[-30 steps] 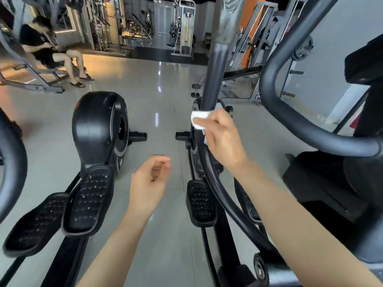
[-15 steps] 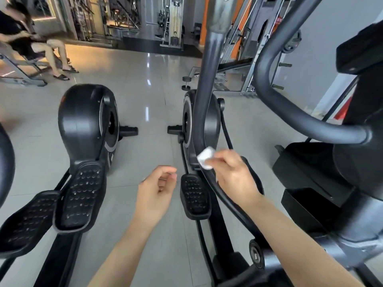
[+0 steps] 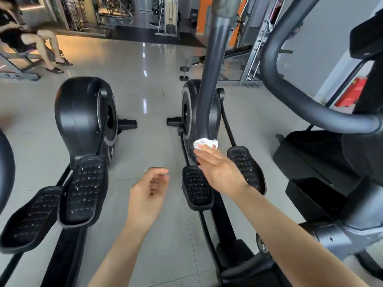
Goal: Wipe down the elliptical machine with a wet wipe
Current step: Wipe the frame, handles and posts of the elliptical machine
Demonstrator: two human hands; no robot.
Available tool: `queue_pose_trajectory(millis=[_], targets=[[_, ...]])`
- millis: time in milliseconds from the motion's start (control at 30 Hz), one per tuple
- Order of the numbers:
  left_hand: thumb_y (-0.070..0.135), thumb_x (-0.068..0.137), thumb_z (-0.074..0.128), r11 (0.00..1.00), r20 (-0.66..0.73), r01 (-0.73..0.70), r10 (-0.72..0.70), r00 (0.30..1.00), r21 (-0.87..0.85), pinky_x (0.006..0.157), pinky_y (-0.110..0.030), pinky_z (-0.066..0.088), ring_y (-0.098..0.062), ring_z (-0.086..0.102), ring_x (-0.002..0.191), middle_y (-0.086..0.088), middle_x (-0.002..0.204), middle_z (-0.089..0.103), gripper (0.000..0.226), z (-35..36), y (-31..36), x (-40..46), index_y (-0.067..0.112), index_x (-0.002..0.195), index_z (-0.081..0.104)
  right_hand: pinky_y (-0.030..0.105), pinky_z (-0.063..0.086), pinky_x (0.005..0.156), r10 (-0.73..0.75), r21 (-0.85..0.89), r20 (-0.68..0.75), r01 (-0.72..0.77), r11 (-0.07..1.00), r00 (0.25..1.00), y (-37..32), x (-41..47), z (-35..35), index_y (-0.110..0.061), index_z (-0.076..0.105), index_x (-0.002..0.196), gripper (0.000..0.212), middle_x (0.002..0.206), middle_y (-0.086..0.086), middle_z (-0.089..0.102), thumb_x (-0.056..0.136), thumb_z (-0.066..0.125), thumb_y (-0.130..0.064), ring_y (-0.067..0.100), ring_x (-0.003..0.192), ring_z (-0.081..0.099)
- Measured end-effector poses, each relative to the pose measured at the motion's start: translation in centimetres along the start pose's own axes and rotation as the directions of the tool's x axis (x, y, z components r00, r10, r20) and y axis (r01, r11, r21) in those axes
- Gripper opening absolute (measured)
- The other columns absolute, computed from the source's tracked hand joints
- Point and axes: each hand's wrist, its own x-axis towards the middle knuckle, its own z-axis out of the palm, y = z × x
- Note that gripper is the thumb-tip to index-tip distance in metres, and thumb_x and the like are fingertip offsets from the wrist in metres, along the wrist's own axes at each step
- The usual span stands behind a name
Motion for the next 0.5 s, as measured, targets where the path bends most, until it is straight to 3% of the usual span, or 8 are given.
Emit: queue_pose_trajectory(millis=[100,167,233,300,400,500], targets=[[0.008,0.093,0.06,0.999,0.04,0.034,-0.033,0.999,-0.014,0.067,-0.012,0.046,-0.025,0.067,0.08,0.002,0.085,0.068,0.028,0.8,-0.7,-0.3,0.035,0.087,0.062,0.033,0.009,0.122,-0.045,-0.108,0.22,0.07,0.992,0.975,-0.9,-4.2,0.4,-0.008,0.075,0.088,0.012,0.102,0.001,0.069,0.084,0.065,-0.013,0.016,0.132,0.039],[0.008,0.094,0.06,0.998,0.088,0.062,-0.06,0.994,-0.021,0.065,-0.012,0.045,-0.024,0.067,0.079,0.006,0.082,0.067,0.029,2.0,-1.2,-0.9,0.035,0.085,0.062,0.031,0.021,0.118,0.019,0.071,0.25,-0.038,0.997,0.968,-1.1,-6.8,-0.6,-0.008,0.074,0.087,0.021,0.108,0.003,0.069,0.088,0.054,-0.008,0.014,0.13,0.045],[0.008,0.094,0.06,0.996,0.148,0.082,-0.079,0.986,-0.017,0.065,-0.01,0.044,-0.017,0.067,0.077,0.011,0.08,0.066,0.029,3.5,-1.1,-1.9,0.035,0.085,0.062,0.029,0.041,0.104,0.089,0.298,0.218,-0.153,0.942,0.972,-0.9,-9.0,-2.0,-0.006,0.069,0.078,0.031,0.11,0.002,0.067,0.094,0.042,-0.003,0.009,0.124,0.05],[0.007,0.093,0.06,0.996,0.211,0.081,-0.074,0.975,-0.023,0.065,-0.007,0.043,-0.007,0.066,0.072,0.013,0.079,0.066,0.03,5.2,-0.8,-3.2,0.036,0.085,0.062,0.031,0.049,0.092,0.164,0.429,0.217,-0.245,0.869,0.962,-0.5,-10.3,-4.2,-0.005,0.065,0.07,0.03,0.098,-0.004,0.067,0.093,0.048,0.002,0.003,0.112,0.056],[0.011,0.094,0.061,0.996,0.298,0.073,-0.055,0.953,-0.05,0.067,-0.008,0.045,-0.006,0.067,0.076,0.011,0.082,0.069,0.026,7.4,0.2,-5.1,0.036,0.088,0.063,0.033,0.051,0.081,0.279,0.475,0.4,-0.458,0.751,0.873,0.3,-12.4,-7.5,-0.002,0.071,0.074,0.015,0.092,-0.002,0.073,0.085,0.06,0.002,0.013,0.091,0.066],[0.012,0.093,0.061,0.996,0.377,-0.012,0.046,0.925,-0.091,0.073,-0.012,0.048,-0.007,0.068,0.081,0.015,0.083,0.069,0.024,9.5,2.4,-6.8,0.035,0.09,0.064,0.034,0.051,0.087,0.493,0.399,0.455,-0.665,0.632,0.742,1.5,-15.2,-11.7,-0.009,0.077,0.088,0.012,0.099,-0.001,0.075,0.089,0.065,-0.009,0.017,0.093,0.069]])
